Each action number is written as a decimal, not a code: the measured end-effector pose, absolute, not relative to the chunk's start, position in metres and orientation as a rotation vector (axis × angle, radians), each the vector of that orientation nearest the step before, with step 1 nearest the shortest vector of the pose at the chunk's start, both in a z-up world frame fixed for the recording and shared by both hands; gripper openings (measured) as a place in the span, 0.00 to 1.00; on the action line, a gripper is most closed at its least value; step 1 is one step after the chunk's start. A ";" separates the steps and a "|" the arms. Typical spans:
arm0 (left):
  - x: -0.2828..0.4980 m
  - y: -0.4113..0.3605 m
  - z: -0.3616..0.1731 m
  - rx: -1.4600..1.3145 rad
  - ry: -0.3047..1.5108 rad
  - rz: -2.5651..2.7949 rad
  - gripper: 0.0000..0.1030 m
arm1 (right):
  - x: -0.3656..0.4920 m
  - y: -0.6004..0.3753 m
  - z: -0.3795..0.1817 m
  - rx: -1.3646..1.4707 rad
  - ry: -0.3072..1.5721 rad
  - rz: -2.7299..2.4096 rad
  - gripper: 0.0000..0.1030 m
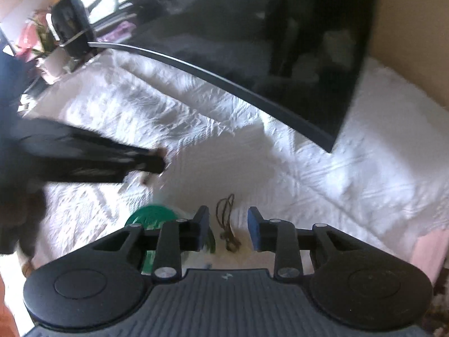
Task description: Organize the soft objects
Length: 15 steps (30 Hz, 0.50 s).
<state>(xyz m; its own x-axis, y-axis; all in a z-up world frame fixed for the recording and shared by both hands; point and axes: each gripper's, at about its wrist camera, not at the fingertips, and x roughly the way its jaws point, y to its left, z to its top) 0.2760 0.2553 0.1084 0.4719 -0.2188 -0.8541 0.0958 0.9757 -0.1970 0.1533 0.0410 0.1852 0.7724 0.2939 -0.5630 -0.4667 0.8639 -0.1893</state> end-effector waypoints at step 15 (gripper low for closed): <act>0.227 0.287 0.104 -0.241 0.989 -0.215 0.20 | 0.188 0.059 0.165 -0.271 0.619 0.393 0.02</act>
